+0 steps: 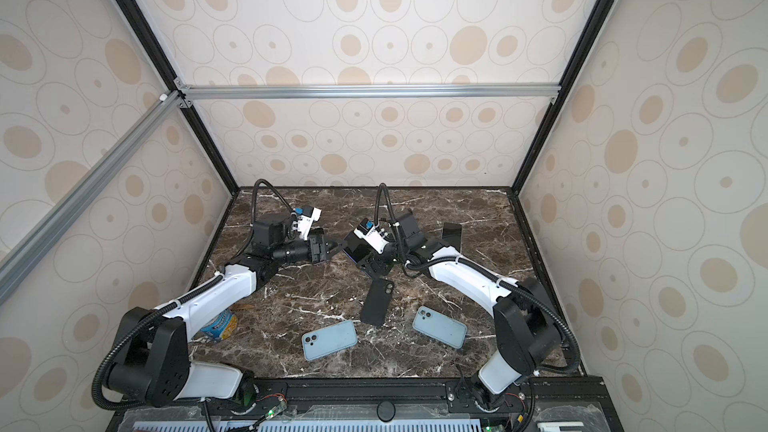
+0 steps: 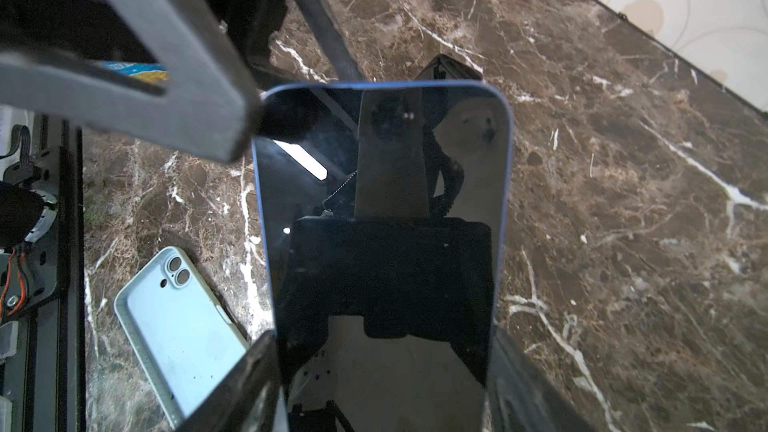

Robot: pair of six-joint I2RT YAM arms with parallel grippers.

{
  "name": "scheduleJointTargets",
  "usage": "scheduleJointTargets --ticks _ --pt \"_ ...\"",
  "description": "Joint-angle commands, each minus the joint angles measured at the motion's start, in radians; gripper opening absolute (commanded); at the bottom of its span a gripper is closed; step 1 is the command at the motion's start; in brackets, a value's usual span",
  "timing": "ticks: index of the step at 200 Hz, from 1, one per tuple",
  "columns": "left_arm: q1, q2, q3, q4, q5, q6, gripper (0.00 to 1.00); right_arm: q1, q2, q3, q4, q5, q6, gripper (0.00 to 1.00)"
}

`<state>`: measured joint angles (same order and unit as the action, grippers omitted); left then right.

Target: Put the phone into the phone case

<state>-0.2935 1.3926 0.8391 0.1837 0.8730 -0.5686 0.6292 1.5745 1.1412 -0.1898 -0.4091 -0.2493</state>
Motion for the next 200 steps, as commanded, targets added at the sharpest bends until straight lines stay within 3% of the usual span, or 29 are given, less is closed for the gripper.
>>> scheduleJointTargets --ticks 1,55,127,157,180,200 --pt "-0.006 0.003 -0.001 0.042 0.046 -0.023 0.67 0.031 -0.034 0.02 0.027 -0.004 -0.074 0.54" --pt "-0.007 0.017 0.001 0.047 0.067 -0.034 0.47 0.056 -0.042 0.05 -0.01 0.041 -0.118 0.54" --pt "-0.01 0.019 0.002 0.055 0.084 -0.048 0.32 0.115 -0.049 0.096 -0.05 0.172 -0.198 0.53" --pt "-0.01 0.02 0.003 0.055 0.09 -0.049 0.18 0.13 -0.04 0.121 -0.064 0.192 -0.217 0.53" --pt "-0.01 0.017 0.008 0.045 0.086 -0.039 0.0 0.133 -0.042 0.127 -0.063 0.212 -0.222 0.53" --pt "-0.01 0.012 0.008 0.047 0.079 -0.039 0.0 0.135 -0.046 0.136 -0.074 0.211 -0.213 0.53"
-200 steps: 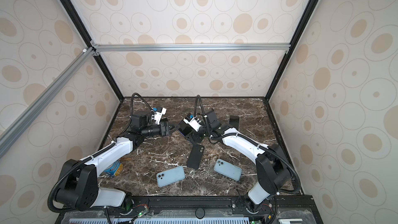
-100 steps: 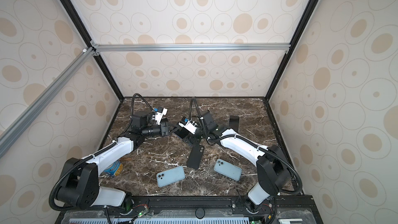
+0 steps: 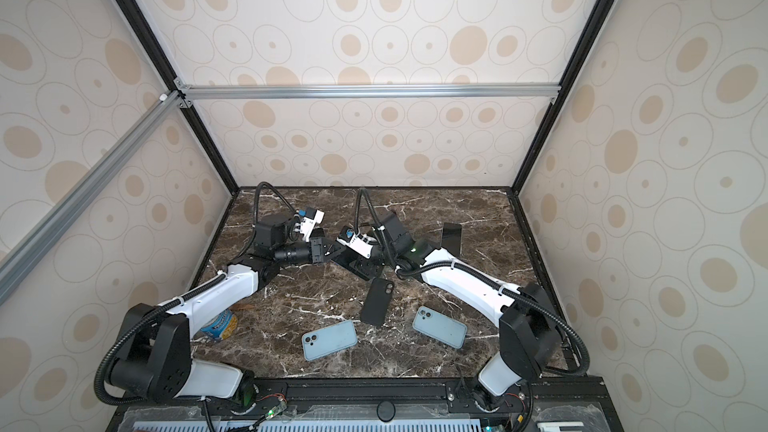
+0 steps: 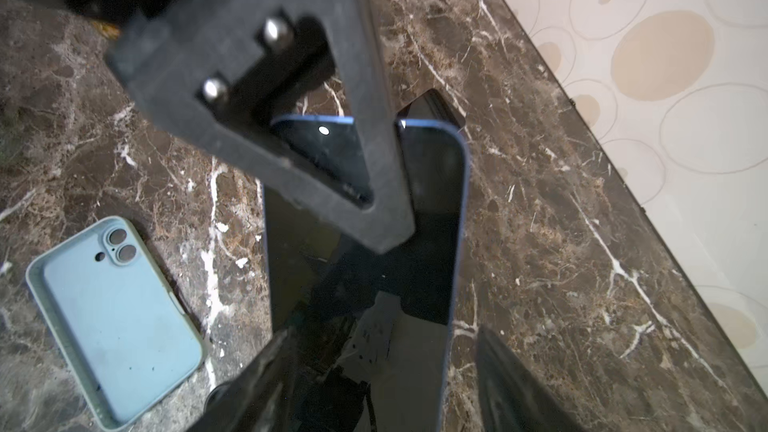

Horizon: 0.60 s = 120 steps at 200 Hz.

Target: Put the phone into the phone case

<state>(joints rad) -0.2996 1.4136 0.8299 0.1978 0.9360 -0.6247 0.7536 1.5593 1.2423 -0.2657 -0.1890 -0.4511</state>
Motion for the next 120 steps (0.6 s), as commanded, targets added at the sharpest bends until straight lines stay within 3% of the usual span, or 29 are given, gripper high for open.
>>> scheduleJointTargets --ticks 1,14,54,71,120 --pt "-0.004 -0.009 0.017 0.034 0.015 0.017 0.0 0.01 -0.03 0.035 0.002 -0.009 -0.011 0.53" --pt "-0.004 -0.015 0.015 0.035 0.005 0.019 0.0 0.01 -0.037 0.036 0.0 -0.003 0.009 0.55" --pt "0.008 -0.075 0.008 0.077 -0.027 0.017 0.0 0.009 -0.129 -0.018 0.084 0.075 0.189 0.88" --pt "0.008 -0.127 -0.027 0.207 -0.044 -0.049 0.0 0.007 -0.195 -0.052 0.134 0.067 0.296 0.98" --pt "0.007 -0.319 -0.095 0.489 -0.087 -0.207 0.0 -0.018 -0.369 -0.103 0.198 -0.069 0.537 0.98"
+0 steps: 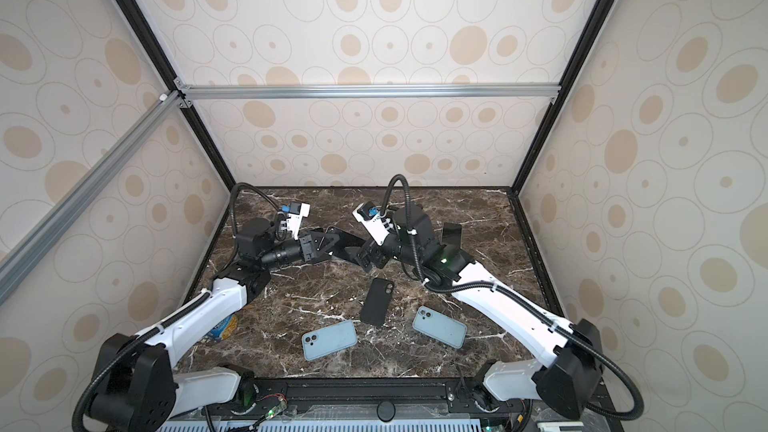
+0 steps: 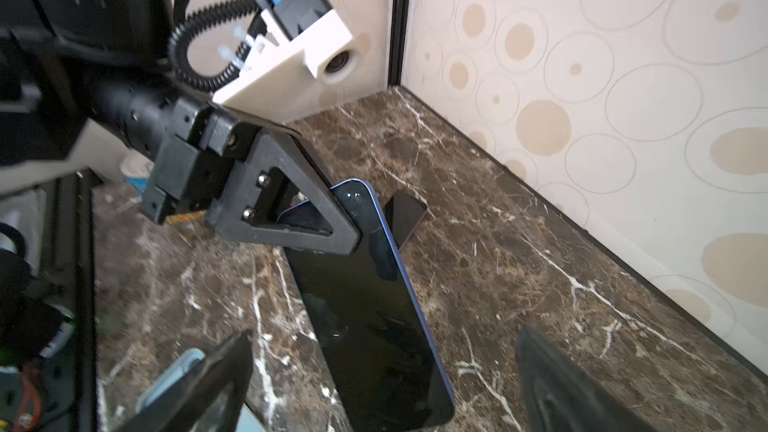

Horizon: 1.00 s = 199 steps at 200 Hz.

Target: Put the phone into the phone case

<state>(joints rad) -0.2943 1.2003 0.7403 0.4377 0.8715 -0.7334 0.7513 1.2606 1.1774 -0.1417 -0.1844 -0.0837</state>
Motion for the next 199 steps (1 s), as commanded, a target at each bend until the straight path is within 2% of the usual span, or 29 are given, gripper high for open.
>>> scheduleJointTargets --ticks 1,23,46,72,113,147,199 --pt "0.001 -0.108 -0.008 0.255 -0.024 -0.101 0.0 -0.016 -0.076 -0.041 0.078 -0.077 0.174 0.98" --pt "0.001 -0.201 -0.054 0.408 -0.059 -0.16 0.0 -0.043 -0.162 -0.094 0.179 -0.144 0.267 0.92" --pt "0.0 -0.269 -0.093 0.572 -0.059 -0.229 0.0 -0.045 -0.236 -0.125 0.229 -0.147 0.284 0.76" --pt "-0.009 -0.321 -0.131 0.738 -0.054 -0.313 0.0 -0.046 -0.302 -0.169 0.32 -0.21 0.297 0.68" --pt "-0.026 -0.316 -0.136 0.9 -0.046 -0.425 0.0 -0.046 -0.297 -0.159 0.394 -0.386 0.341 0.65" --pt "-0.041 -0.275 -0.138 0.998 -0.049 -0.491 0.0 -0.046 -0.25 -0.136 0.452 -0.456 0.397 0.63" --pt "-0.055 -0.234 -0.125 1.01 -0.065 -0.475 0.0 -0.043 -0.165 -0.1 0.576 -0.54 0.494 0.59"
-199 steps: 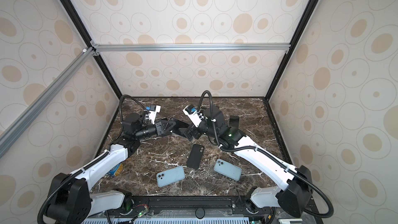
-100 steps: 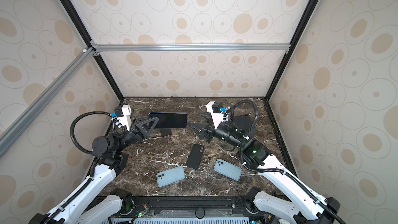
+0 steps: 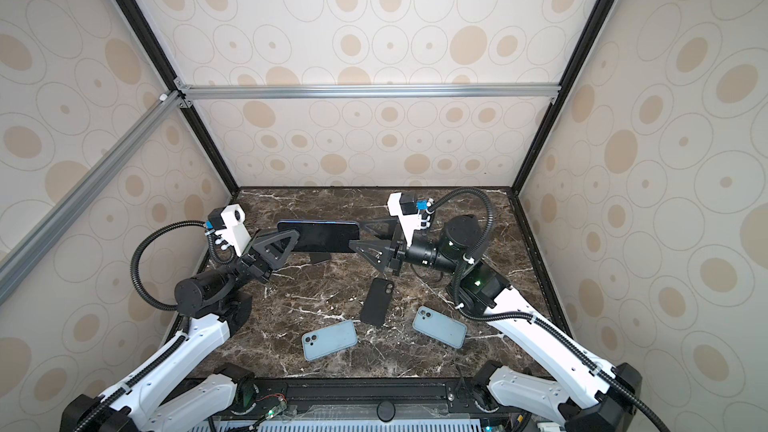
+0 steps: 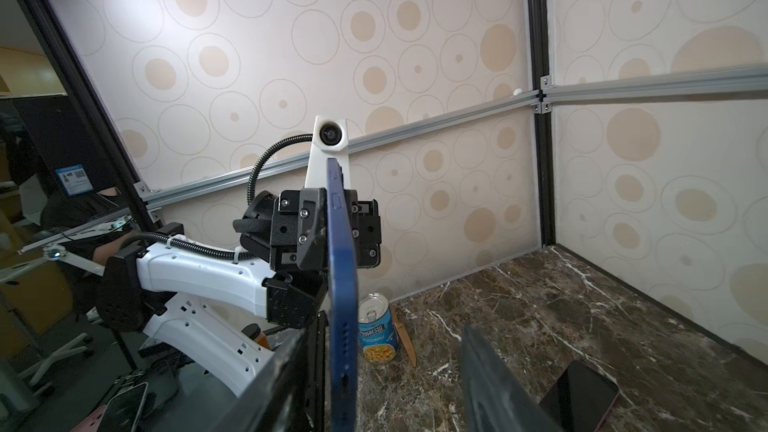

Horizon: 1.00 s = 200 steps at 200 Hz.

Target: Put the phone into the phone case

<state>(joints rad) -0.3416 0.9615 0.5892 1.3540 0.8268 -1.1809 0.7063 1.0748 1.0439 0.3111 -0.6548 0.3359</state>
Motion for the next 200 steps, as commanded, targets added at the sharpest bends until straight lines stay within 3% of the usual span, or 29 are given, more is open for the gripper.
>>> scheduleJointTargets --ticks 1,68,83,103,131,170,200 --pt "-0.008 0.007 0.026 0.094 -0.02 -0.028 0.0 0.002 0.022 0.035 0.127 -0.073 0.077 0.59" --pt "-0.011 0.027 0.011 0.125 -0.044 -0.005 0.0 0.008 0.129 0.123 0.154 -0.14 0.124 0.48" --pt "-0.011 0.032 0.014 0.139 -0.046 -0.014 0.0 0.01 0.127 0.124 0.157 -0.129 0.12 0.49" --pt "-0.011 0.037 0.016 0.161 -0.05 -0.03 0.0 0.01 0.116 0.123 0.138 -0.109 0.106 0.6" --pt "-0.011 0.034 0.007 0.197 -0.06 -0.049 0.0 0.012 0.101 0.118 0.111 -0.091 0.098 0.63" --pt "-0.01 0.013 -0.009 0.211 -0.074 -0.059 0.0 0.024 0.097 0.13 0.078 -0.101 0.088 0.64" --pt "-0.011 -0.01 -0.036 0.191 -0.1 -0.043 0.0 0.028 0.106 0.141 0.077 -0.102 0.085 0.59"
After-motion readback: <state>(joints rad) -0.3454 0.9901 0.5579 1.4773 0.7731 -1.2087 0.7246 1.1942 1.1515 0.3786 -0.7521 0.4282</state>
